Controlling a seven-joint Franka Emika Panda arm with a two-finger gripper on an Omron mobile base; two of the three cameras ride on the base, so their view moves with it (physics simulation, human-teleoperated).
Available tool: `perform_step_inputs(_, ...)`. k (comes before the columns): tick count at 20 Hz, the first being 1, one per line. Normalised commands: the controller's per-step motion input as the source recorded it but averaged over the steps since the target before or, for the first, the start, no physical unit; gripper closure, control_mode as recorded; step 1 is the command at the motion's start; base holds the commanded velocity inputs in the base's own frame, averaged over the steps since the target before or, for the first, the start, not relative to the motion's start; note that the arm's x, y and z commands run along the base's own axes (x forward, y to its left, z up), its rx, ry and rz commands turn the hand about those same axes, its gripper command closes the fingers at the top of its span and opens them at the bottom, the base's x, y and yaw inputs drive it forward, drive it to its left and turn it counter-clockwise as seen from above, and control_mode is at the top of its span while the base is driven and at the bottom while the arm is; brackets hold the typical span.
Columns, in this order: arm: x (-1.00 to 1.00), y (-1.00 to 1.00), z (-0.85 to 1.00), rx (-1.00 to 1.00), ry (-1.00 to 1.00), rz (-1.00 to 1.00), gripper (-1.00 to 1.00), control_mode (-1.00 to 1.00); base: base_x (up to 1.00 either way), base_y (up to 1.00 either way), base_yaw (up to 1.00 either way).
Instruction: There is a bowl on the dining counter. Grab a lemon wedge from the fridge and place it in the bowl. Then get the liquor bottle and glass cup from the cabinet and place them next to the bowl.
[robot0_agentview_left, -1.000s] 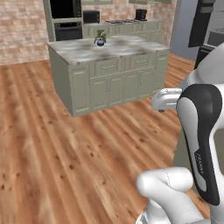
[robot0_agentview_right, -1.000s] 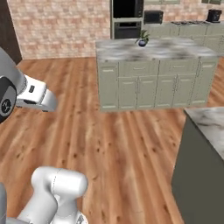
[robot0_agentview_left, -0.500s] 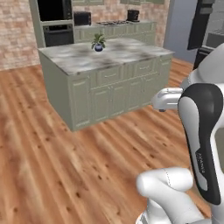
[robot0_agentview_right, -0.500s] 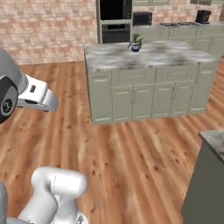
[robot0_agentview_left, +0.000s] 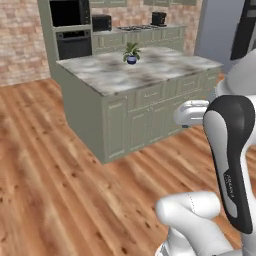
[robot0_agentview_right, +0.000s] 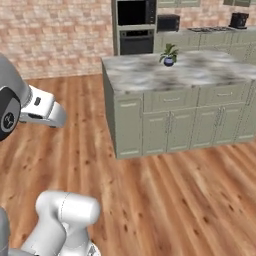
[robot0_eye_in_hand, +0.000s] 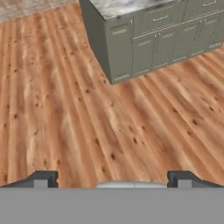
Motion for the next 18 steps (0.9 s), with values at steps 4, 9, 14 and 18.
perform_step_inputs(4,0.0,0.0,0.0,0.0,0.0,0.0,-1.0,1.0,0.96,1.0,-0.09)
perform_step_inputs(9,0.0,0.0,0.0,0.0,0.0,0.0,-1.0,1.0,1.0,1.0,-0.1)
perform_step_inputs(14,0.0,0.0,0.0,0.0,0.0,0.0,-1.0,1.0,1.0,1.0,-0.11)
perform_step_inputs(18,0.0,0.0,0.0,0.0,0.0,0.0,-1.0,1.0,1.0,1.0,-0.12)
